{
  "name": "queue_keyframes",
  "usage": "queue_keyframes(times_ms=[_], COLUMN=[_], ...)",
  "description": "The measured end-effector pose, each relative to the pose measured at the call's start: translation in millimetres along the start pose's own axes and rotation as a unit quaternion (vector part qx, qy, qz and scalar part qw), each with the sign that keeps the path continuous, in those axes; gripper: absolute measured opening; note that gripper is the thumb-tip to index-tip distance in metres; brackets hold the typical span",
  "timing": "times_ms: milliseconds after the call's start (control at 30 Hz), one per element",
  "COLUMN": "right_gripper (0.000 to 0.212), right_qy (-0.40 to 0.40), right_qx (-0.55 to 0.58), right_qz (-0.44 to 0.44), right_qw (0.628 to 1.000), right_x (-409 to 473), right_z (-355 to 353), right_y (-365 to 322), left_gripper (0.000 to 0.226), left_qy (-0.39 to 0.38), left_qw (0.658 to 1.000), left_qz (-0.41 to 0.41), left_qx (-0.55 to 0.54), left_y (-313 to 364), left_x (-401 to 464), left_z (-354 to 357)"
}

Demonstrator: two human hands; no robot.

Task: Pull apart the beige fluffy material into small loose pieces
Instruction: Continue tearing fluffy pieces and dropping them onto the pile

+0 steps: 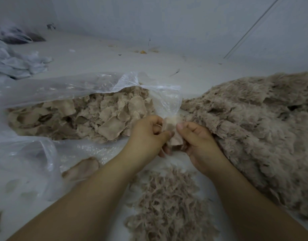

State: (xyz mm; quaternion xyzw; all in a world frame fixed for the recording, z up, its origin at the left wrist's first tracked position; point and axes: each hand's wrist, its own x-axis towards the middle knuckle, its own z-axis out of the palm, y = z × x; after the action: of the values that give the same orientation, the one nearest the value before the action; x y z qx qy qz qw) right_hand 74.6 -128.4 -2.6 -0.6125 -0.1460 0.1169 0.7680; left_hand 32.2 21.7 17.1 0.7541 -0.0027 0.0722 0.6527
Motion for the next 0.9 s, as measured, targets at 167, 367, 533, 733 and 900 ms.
queue_keyframes(times_ms=[167,367,533,733,900], right_gripper=[0.011,0.028,0.036,0.054,0.054], right_qy=[-0.015,0.041,0.07,0.09,0.091], right_qx=[-0.043,-0.017,0.059,0.095,0.098], right_qz=[0.001,-0.003,0.005,0.005,0.002], right_qw=[0.999,0.999,0.996,0.991,0.991], right_x=[-1,0,-1,-1,-1], right_z=[-1,-2,-1,0,2], right_y=[2,3,1,-1,-1], left_gripper=[0.02,0.014,0.017,0.008,0.02], left_qy=[0.083,0.256,0.125,0.217,0.059], left_qw=[0.992,0.942,0.81,0.787,0.847], left_qz=[0.019,0.167,0.041,0.14,0.227], left_qx=[-0.091,0.139,0.571,0.561,0.478], left_y=[-2,2,-5,8,5], left_x=[6,17,21,11,5], left_z=[-8,-41,-54,-40,-7])
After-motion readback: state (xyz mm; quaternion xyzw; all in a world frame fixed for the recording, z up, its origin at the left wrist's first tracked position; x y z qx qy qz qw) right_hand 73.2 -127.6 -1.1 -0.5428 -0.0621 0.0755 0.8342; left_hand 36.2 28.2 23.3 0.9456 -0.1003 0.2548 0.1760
